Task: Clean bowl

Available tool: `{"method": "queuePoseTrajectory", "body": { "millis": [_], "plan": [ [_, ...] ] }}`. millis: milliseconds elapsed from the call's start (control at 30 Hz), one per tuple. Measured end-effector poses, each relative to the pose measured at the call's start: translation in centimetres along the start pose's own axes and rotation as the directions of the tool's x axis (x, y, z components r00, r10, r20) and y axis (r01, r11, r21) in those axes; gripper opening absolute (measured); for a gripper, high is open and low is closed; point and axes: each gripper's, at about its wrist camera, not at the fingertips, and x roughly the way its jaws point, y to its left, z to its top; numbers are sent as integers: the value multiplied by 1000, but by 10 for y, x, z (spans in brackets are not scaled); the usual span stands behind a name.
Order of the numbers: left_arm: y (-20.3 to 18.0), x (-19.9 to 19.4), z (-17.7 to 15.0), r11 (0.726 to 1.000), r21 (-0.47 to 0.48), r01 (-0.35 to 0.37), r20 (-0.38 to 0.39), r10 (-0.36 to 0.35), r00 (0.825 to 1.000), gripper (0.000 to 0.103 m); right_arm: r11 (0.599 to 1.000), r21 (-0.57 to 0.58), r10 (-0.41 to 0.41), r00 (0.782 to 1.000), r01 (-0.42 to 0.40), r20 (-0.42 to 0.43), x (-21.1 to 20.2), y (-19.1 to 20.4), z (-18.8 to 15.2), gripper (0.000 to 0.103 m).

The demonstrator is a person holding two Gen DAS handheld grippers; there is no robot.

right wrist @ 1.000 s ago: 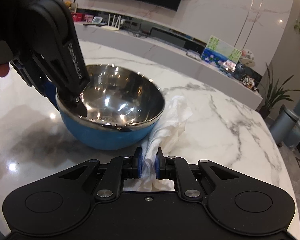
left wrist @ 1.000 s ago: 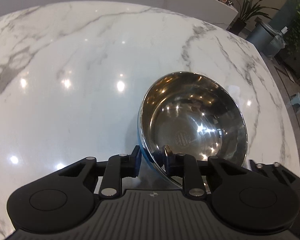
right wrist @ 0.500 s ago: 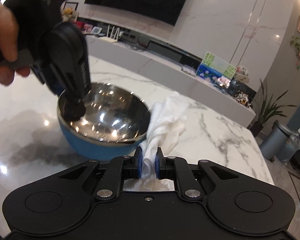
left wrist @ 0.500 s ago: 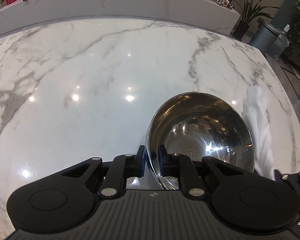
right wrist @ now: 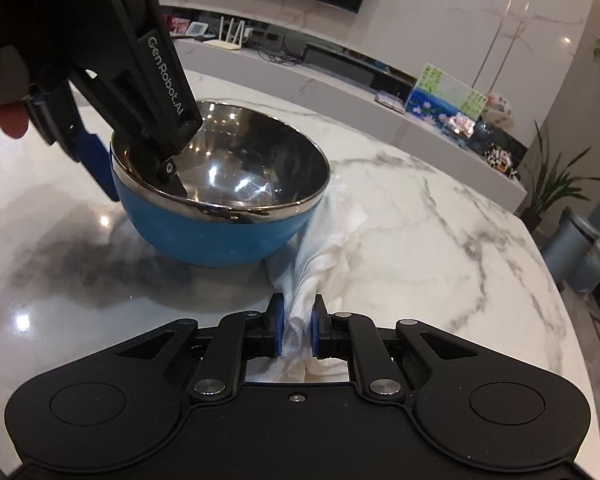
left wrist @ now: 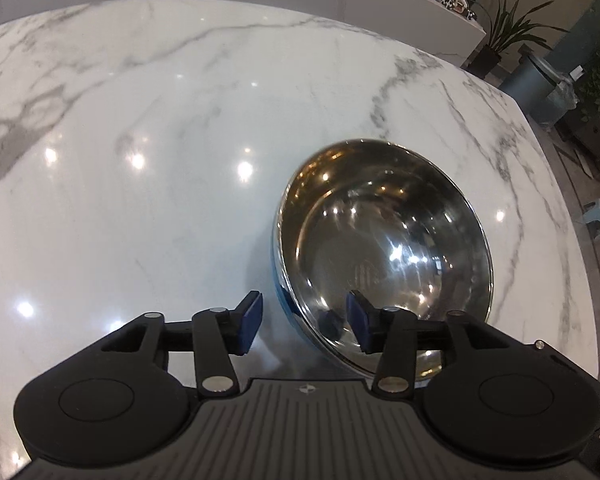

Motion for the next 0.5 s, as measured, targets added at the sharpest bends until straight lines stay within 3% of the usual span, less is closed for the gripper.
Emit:
{"method": "queuePoseTrajectory", "body": {
  "millis": [67,133,200,333,500],
  "plan": [
    [0,0,-1,1000,-7,2,-1,-2,1000,48,1000,30,5,1000,-6,10,-1,-4,-1,16],
    [1,0,-2,1000,-13,5,-4,-5,1000,48,997,78,6,1000,-8,30,-5,-9,-1,39],
    [2,0,-3,1000,-16,5,-6,-5,1000,48,990,139,17,999,-23,49,-10,-16,-2,46],
    [1,-1,-4,1000,-18,9,-11,-9,1000,48,955,290,57,997,-68,46,-9,-34,-1,46],
    [-1,-1,-5,1000,-13,12,-11,-12,1000,48,862,493,117,992,-122,41,-3,-62,-9,47]
  ]
}}
